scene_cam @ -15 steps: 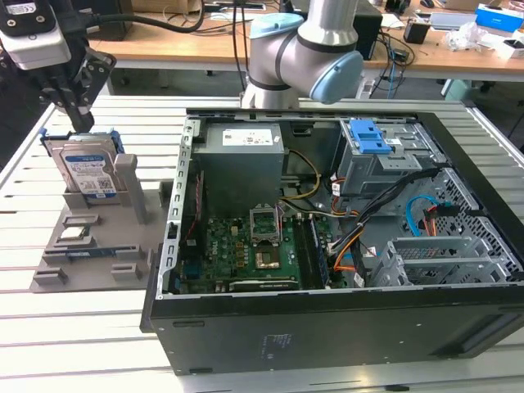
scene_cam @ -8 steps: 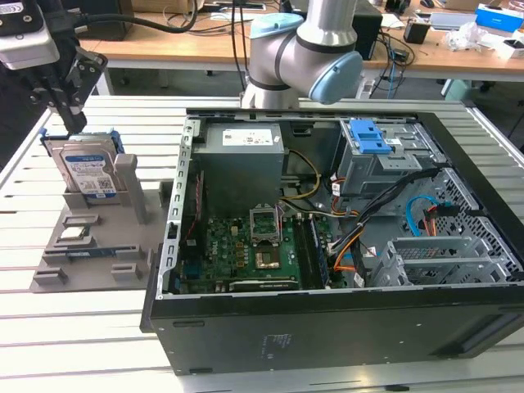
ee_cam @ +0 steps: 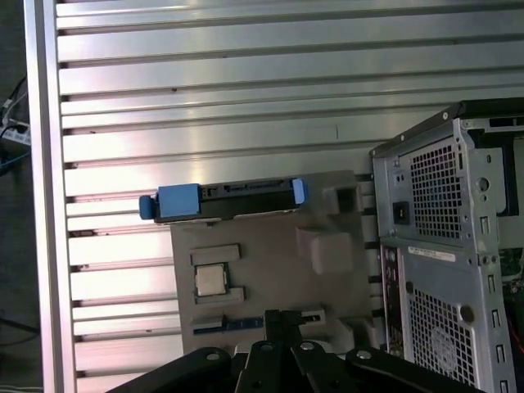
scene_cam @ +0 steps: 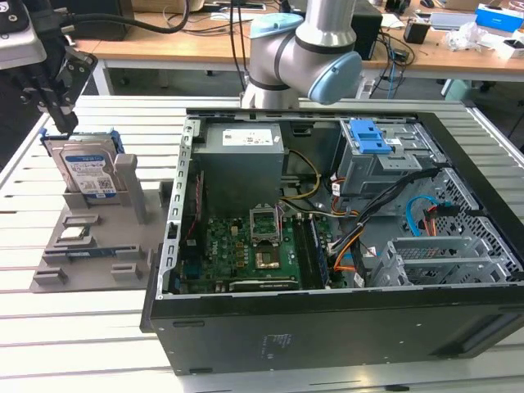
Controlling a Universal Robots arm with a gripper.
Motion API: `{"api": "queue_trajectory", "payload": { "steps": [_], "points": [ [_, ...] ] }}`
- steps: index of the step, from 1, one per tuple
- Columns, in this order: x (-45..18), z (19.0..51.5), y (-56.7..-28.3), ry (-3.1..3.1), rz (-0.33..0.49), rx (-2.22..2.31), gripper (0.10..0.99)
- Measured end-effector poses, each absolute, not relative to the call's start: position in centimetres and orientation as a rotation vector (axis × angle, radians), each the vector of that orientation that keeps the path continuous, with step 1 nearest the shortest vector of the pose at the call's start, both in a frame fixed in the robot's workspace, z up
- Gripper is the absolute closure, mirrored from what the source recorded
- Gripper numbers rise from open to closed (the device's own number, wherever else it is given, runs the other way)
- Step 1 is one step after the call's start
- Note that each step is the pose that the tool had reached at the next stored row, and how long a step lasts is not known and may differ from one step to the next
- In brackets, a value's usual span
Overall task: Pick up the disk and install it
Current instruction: 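Reach for the disk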
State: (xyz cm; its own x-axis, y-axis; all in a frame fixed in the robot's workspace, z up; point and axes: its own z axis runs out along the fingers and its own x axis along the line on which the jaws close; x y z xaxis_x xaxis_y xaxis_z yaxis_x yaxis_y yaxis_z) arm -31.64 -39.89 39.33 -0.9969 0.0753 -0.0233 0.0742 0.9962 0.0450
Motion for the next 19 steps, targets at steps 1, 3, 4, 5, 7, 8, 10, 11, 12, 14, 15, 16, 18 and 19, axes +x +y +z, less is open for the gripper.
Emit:
{"api": "queue_trajectory", "payload": {
  "steps": [1, 3, 4, 5, 7, 8, 10, 11, 12, 14, 15, 16, 18, 19],
  "points": [
    [-31.9, 39.3, -39.9, 3.114, 0.069, 0.116, 0.98],
    [-32.2, 39.3, -39.9, 3.114, 0.069, 0.117, 0.98],
    [-32.4, 39.3, -39.9, 3.114, 0.069, 0.117, 0.98],
    [-32.5, 39.3, -39.9, 3.114, 0.069, 0.117, 0.98],
    [-32.8, 39.3, -39.9, 3.114, 0.069, 0.117, 0.98],
    [-33.0, 39.3, -39.9, 3.114, 0.069, 0.117, 0.98],
    [-33.2, 39.3, -39.9, 3.114, 0.069, 0.117, 0.98],
    [-33.3, 39.3, -39.9, 3.114, 0.069, 0.117, 0.98],
    [-33.4, 39.3, -39.9, 3.114, 0.069, 0.117, 0.98],
    [-33.8, 39.3, -39.9, 3.114, 0.069, 0.117, 0.98],
    [-33.9, 39.3, -39.9, 3.114, 0.069, 0.117, 0.98],
    [-34.1, 39.3, -39.9, 3.114, 0.069, 0.117, 0.98],
    [-34.5, 39.3, -39.9, 3.114, 0.069, 0.117, 0.98],
    [-34.6, 39.3, -39.9, 3.114, 0.069, 0.117, 0.98]
  ]
}}
